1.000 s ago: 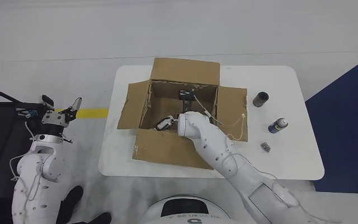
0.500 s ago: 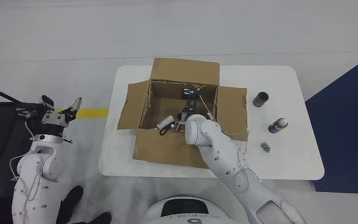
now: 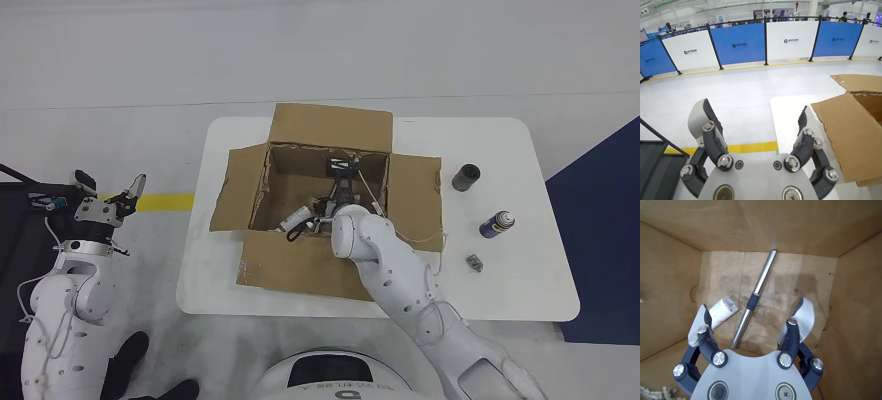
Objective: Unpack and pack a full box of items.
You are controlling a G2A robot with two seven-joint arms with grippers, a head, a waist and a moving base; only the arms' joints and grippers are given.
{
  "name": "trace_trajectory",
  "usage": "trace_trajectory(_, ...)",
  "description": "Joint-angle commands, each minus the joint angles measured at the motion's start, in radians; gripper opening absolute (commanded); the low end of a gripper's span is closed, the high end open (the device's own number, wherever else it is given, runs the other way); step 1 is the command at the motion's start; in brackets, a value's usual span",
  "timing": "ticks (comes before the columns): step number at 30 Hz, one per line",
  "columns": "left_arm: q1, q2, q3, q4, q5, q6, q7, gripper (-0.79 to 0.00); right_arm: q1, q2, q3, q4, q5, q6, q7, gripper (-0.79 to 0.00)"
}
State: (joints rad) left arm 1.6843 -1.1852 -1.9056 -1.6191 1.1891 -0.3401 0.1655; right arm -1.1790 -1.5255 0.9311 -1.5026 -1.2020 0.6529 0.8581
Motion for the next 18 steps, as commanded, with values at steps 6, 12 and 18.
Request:
trace_trajectory(6, 0.000, 0.000, 0.000, 0.000, 0.000, 0.000, 0.000, 0.000, 0.079, -0.022, -0.040, 0.043, -0.049, 0.147, 0.160, -0.400)
trace_trajectory(12, 0.000, 0.000, 0.000, 0.000, 0.000, 0.000, 0.000, 0.000, 0.156, -0.065, -0.084, 0.223, -0.040, 0.153, 0.156, -0.443)
trace_trajectory(18, 0.000, 0.000, 0.000, 0.000, 0.000, 0.000, 0.000, 0.000, 0.242, -0.126, -0.131, 0.402, -0.016, 0.166, 0.144, -0.453)
